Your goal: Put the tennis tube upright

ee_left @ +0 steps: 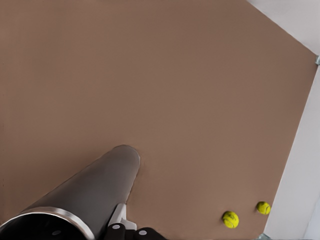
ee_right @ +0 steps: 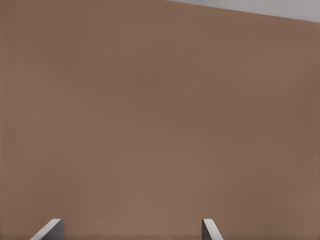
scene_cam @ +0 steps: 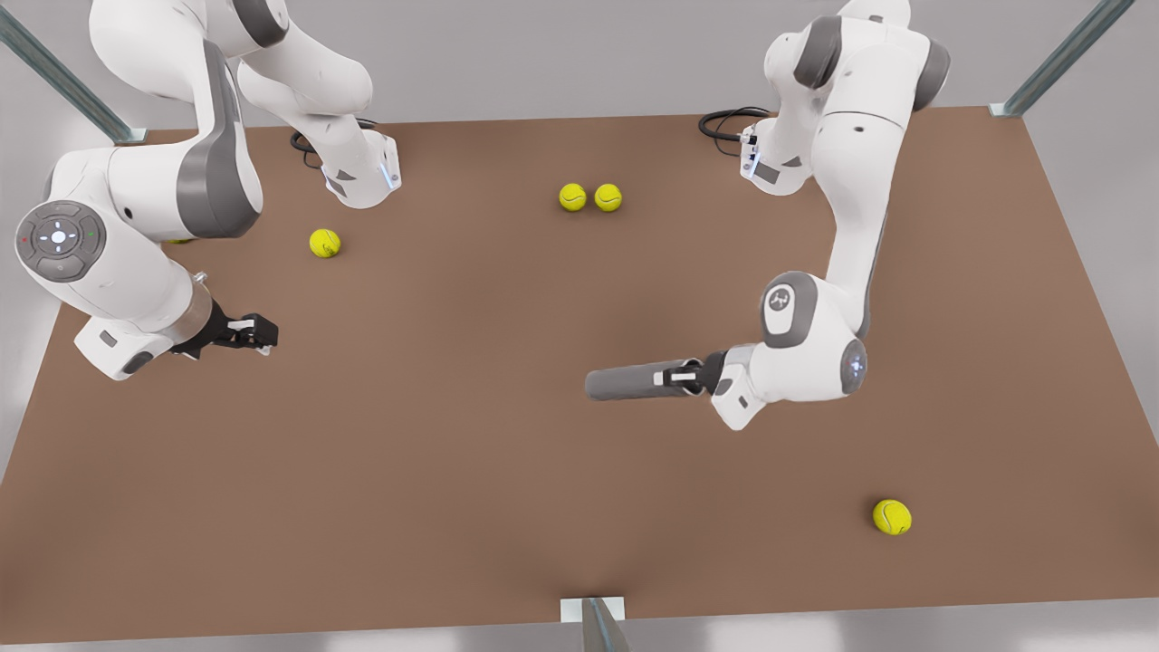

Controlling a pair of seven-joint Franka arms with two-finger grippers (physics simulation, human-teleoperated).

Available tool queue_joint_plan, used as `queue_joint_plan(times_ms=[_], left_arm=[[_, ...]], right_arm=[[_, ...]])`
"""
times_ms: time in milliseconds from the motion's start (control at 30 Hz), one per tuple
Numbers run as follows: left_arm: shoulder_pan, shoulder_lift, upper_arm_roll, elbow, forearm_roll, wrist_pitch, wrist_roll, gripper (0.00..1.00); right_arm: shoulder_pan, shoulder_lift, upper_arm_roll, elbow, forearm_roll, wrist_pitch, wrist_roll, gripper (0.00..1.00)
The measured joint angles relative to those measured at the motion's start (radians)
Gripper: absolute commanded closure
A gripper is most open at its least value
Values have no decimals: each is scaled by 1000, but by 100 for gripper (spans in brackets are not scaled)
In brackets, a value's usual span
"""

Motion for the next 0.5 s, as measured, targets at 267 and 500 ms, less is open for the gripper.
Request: queue_joint_plan(times_ms=[267, 500], left_arm=[[11, -76, 96, 43, 335, -131, -5, 79], [9, -121, 115, 44, 539, -158, -31, 79]], right_arm=[[1, 0, 0, 0, 1, 0, 0, 0], [1, 0, 0, 0, 0, 0, 0, 0]])
